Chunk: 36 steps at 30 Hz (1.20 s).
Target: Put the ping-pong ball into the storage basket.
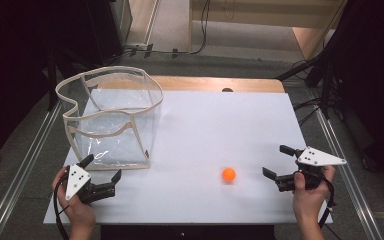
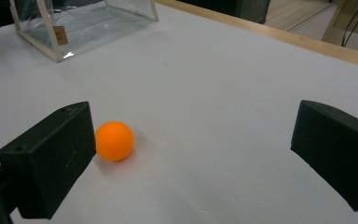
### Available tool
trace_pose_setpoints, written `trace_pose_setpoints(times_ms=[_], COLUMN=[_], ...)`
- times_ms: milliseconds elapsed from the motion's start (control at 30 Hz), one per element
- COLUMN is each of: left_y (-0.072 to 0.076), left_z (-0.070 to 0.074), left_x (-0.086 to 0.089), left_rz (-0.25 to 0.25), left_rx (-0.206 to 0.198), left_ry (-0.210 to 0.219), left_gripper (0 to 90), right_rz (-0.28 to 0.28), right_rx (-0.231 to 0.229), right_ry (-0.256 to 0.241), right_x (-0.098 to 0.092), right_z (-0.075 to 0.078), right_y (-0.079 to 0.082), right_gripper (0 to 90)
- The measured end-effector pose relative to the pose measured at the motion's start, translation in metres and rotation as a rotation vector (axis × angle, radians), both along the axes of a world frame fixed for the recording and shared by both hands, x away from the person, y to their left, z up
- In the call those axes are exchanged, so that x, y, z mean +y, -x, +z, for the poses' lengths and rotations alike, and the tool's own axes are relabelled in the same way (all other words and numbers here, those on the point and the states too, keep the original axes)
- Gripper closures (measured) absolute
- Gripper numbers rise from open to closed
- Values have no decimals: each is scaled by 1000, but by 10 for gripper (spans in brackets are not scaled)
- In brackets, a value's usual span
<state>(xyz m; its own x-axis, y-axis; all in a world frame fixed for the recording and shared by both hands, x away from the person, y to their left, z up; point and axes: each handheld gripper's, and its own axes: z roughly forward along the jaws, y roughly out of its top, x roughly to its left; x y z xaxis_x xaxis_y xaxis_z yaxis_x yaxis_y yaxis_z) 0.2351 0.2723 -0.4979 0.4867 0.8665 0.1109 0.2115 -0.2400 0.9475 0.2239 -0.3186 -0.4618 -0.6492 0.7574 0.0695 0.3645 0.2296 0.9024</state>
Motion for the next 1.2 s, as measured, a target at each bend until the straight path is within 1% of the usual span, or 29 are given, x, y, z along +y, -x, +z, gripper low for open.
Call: trace_pose_setpoints(times_ms=[33, 100, 400, 467, 633, 800, 1033, 1133, 1167, 1200], left_y=[0, 0, 0, 0, 0, 0, 0, 0, 0, 0], left_z=[0, 0, 0, 0, 0, 0, 0, 0, 0, 0], left_x=[0, 0, 0, 0, 0, 0, 0, 0, 0, 0], left_rz=[-1, -1, -2, -2, -4, -2, 4, 4, 3, 4], left_rx=[-2, -2, -4, -3, -4, -4, -2, 0, -1, 0], left_ry=[1, 0, -1, -1, -2, -2, 0, 0, 1, 1], left_gripper=[0, 0, 0, 0, 0, 0, 0, 0, 0, 0], right_rz=[8, 17, 44, 62, 73, 96, 114, 130, 141, 141], right_rx=[-2, -2, 3, 8, 7, 14, 26, 33, 40, 40], right_ry=[12, 18, 29, 42, 59, 73, 94, 113, 129, 129], right_x=[3, 5, 13, 18, 23, 28, 36, 41, 45, 45], right_z=[1, 2, 8, 10, 12, 16, 18, 18, 18, 18], right_y=[-2, -3, -10, -12, -15, -19, -23, -25, -26, -26], right_gripper=[0, 0, 0, 0, 0, 0, 0, 0, 0, 0])
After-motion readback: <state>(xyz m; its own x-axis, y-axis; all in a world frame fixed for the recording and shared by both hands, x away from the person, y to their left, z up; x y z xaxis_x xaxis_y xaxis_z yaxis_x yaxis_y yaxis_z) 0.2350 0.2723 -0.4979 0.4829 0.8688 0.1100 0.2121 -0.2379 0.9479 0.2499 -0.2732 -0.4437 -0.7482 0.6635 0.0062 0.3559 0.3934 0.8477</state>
